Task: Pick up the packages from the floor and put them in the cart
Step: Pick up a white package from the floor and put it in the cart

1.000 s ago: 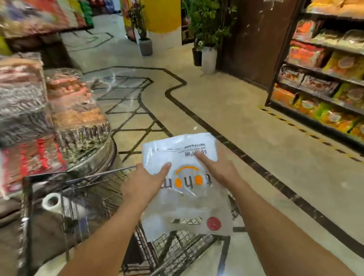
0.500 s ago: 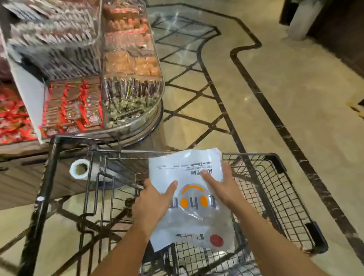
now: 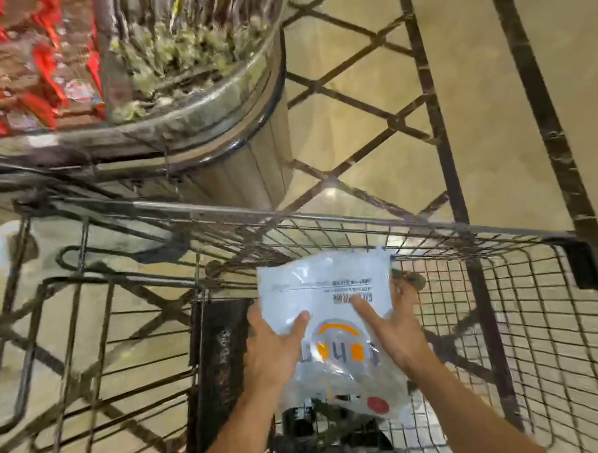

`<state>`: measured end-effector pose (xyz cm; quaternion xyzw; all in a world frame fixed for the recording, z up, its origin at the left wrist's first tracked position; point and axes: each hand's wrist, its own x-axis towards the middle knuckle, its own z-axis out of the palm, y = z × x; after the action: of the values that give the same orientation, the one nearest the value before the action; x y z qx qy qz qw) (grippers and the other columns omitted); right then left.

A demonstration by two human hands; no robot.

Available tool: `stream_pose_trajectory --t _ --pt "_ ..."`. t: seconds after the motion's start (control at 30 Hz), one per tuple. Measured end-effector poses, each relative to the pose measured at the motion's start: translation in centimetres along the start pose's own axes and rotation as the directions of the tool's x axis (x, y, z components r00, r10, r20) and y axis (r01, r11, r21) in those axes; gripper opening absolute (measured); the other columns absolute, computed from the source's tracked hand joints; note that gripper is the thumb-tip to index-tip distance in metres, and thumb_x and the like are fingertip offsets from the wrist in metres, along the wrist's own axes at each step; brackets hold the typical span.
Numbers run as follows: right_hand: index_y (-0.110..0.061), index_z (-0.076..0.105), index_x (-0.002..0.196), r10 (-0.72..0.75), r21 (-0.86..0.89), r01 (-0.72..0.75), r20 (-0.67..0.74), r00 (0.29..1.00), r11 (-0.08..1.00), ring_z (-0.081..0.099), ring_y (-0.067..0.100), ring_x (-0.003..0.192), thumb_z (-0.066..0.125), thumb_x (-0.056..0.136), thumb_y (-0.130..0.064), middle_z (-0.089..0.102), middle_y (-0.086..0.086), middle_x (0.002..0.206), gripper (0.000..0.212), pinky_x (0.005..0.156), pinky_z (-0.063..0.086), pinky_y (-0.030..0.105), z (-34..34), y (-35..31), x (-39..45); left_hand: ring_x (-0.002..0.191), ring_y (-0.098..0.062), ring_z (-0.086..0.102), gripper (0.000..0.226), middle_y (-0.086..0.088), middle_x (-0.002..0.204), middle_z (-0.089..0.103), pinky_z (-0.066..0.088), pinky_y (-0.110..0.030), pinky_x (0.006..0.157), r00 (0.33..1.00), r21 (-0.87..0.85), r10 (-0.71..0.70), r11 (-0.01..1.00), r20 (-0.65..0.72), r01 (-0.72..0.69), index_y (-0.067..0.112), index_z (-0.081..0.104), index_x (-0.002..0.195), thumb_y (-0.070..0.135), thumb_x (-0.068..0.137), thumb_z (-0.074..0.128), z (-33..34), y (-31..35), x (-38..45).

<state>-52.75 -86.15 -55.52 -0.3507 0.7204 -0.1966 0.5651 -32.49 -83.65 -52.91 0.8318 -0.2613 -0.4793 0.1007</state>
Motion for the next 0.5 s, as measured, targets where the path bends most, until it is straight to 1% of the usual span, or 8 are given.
stream_pose_trajectory --t 0.03,0.07,0.1,0.2,0.27,0.33,0.43,0.5 --pt "-0.019 0.026 0.153 -0.005 -0.001 0.005 0.011 1.000 1.000 0.062 -0.010 0.107 0.077 0.088 -0.050 0.051 -0.026 0.123 0.089 0.084 0.047 0.003 0.4 0.6 1.2 0.117 -0.037 0.063 0.087 -0.011 0.132 0.065 0.053 -0.046 0.096 1.000 0.006 -0.015 1.000 -0.019 0.015 0.022 0.036 0.148 0.062 0.081 0.075 0.7 -0.2 1.0" --pt "-0.022 0.022 0.156 0.000 -0.011 0.000 0.027 1.000 1.000 0.062 0.006 0.122 0.076 0.084 -0.059 0.050 -0.024 0.128 0.098 0.099 0.048 0.018 0.7 1.0 2.1 0.118 -0.037 0.062 0.085 -0.012 0.132 0.064 0.052 -0.046 0.097 0.999 0.018 -0.022 1.000 -0.036 0.023 0.020 0.038 0.146 0.061 0.082 0.074 1.3 -0.5 2.1" --pt "-0.022 0.018 0.159 0.019 -0.021 -0.018 0.041 0.999 1.000 0.057 0.017 0.130 0.075 0.084 -0.060 0.047 -0.022 0.131 0.101 0.108 0.044 0.030 0.9 1.7 3.2 0.121 -0.037 0.061 0.084 -0.013 0.134 0.063 0.052 -0.045 0.098 0.999 0.041 -0.031 0.999 -0.043 0.033 0.018 0.039 0.145 0.061 0.082 0.074 1.8 -0.6 3.0" --pt "-0.021 0.016 0.159 0.051 -0.001 -0.052 0.079 0.996 0.999 0.051 0.015 0.123 0.071 0.092 -0.045 0.046 -0.027 0.127 0.090 0.108 0.038 0.031 1.5 3.7 5.4 0.123 -0.038 0.060 0.085 -0.014 0.138 0.060 0.051 -0.044 0.097 0.998 0.105 -0.018 0.994 -0.053 0.023 0.017 0.040 0.146 0.063 0.083 0.072 3.1 -1.0 5.4" --pt "-0.020 0.011 0.160 0.074 0.000 -0.074 0.082 0.994 0.997 0.054 0.019 0.126 0.071 0.093 -0.044 0.050 -0.021 0.131 0.094 0.113 0.042 0.038 1.9 4.6 6.1 0.123 -0.039 0.059 0.087 -0.014 0.140 0.057 0.052 -0.047 0.097 0.998 0.183 0.012 0.983 -0.067 0.000 0.016 0.041 0.148 0.067 0.083 0.068 3.9 -1.4 6.3" --pt "-0.019 0.008 0.160 0.097 -0.001 -0.097 0.098 0.990 0.995 0.055 0.023 0.131 0.072 0.094 -0.041 0.046 -0.023 0.130 0.094 0.116 0.043 0.046 2.2 5.3 6.4 0.125 -0.038 0.057 0.087 -0.014 0.141 0.055 0.051 -0.049 0.098 0.996 0.289 0.032 0.957 -0.081 -0.007 0.013 0.043 0.149 0.069 0.086 0.063 4.5 -1.7 6.7" --pt "-0.034 0.010 0.155 0.073 -0.027 -0.070 0.125 0.990 0.997 0.058 0.022 0.131 0.077 0.084 -0.061 0.052 -0.013 0.140 0.101 0.113 0.046 0.053 2.8 6.0 7.1 0.129 -0.035 0.054 0.082 -0.014 0.141 0.059 0.049 -0.046 0.100 0.993 0.426 0.059 0.904 -0.104 -0.009 0.014 0.034 0.155 0.063 0.093 0.056 5.0 -1.9 6.9" --pt "-0.041 0.009 0.155 0.086 -0.055 -0.079 0.153 0.984 0.995 0.058 0.023 0.133 0.073 0.076 -0.073 0.053 -0.005 0.147 0.106 0.112 0.047 0.055 3.2 6.1 7.8 0.132 -0.034 0.052 0.079 -0.017 0.144 0.056 0.045 -0.044 0.103 0.989 0.457 0.108 0.888 -0.105 -0.049 0.014 0.024 0.159 0.054 0.098 0.055 5.1 -2.1 7.5"
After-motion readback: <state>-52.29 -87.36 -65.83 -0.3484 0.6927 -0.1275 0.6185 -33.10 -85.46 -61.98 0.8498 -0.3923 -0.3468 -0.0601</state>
